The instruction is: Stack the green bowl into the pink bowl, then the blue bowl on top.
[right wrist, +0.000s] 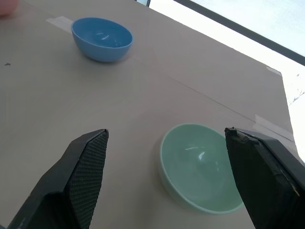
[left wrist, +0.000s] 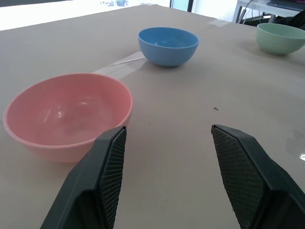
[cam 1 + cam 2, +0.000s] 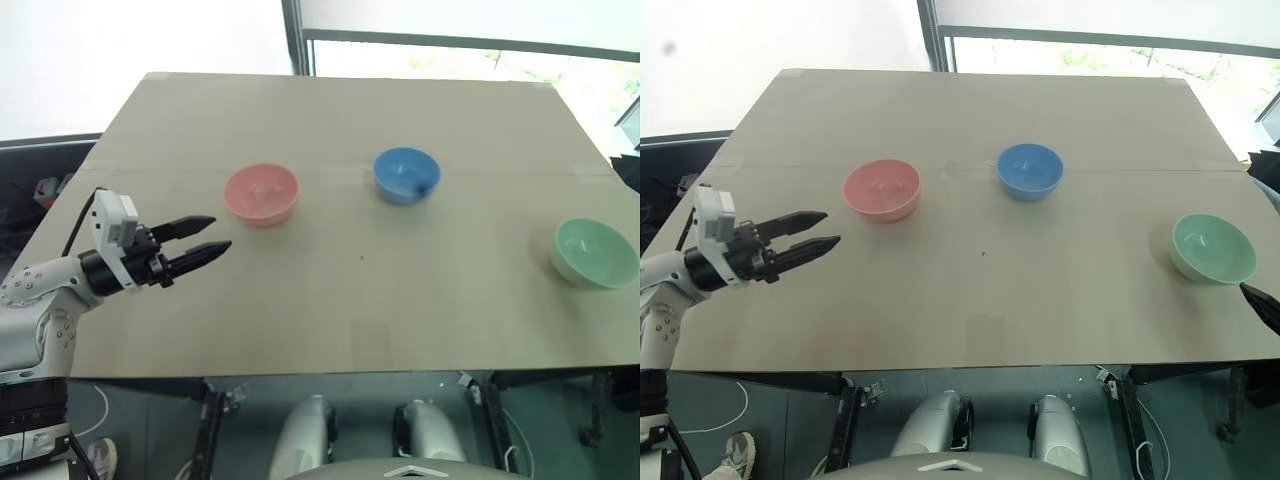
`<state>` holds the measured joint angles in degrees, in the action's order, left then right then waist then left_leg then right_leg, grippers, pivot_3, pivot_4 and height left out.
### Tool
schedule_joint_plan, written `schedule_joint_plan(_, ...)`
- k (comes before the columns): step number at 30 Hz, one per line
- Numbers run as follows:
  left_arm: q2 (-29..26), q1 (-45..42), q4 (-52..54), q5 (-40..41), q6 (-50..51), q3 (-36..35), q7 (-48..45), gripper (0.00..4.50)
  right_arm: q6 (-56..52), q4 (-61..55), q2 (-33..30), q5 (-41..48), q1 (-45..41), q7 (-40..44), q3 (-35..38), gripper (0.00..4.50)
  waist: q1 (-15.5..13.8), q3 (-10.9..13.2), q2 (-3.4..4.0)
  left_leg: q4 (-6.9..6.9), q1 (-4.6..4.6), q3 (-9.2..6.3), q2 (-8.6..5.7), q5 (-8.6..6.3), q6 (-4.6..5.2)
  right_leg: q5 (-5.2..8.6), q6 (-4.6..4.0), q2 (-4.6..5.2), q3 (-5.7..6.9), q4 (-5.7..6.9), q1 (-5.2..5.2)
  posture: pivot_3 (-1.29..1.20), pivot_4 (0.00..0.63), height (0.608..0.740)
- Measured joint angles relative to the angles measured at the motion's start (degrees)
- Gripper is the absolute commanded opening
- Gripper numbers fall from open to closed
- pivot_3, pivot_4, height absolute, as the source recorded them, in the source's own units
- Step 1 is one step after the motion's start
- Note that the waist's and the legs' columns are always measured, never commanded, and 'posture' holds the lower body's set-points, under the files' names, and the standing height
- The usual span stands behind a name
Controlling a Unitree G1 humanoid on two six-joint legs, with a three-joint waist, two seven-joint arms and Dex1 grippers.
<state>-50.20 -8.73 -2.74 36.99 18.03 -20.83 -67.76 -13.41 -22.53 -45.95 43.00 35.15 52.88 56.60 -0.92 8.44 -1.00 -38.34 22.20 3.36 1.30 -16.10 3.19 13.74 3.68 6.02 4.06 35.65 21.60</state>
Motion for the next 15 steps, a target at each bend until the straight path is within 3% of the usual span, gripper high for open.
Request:
schedule_joint_plan(3,0.02,-0.01,0.01,-0.14,0.1,0.04,0.03,3.0,-0.28,-0.01,-0.01,-0.47,-1.19,-0.09,-0.73,4.1,0.05,-0.02,-0.03,0.0,-0.04,0.03,0.01,0.0,0.01,0.0,0.0,-0.01,-0.04,0.01,0.0,0.0,0.15,0.74)
schedule_joint_plan(8,4.09,-1.75,2.92,-1.47,-0.48,1.25,4.6,3.0,-1.46,-1.24,-0.22,-2.31,-7.23,-1.66,-8.04,4.1,0.03,-0.01,-0.04,0.0,-0.08,0.12,0.01,0.0,0.0,-0.01,0.0,0.01,-0.17,0.04,0.0,0.0,0.15,0.74)
schedule_joint_plan(15,7.87,-4.9,10.51,-11.05,1.9,6.55,21.24,3.0,-3.03,-5.82,1.3,-0.86,-14.12,-2.37,-16.22,4.1,-0.1,0.01,-0.09,-0.03,-0.06,0.1,-0.02,0.0,0.0,-0.02,0.02,0.01,-0.15,0.03,-0.03,0.0,0.15,0.74)
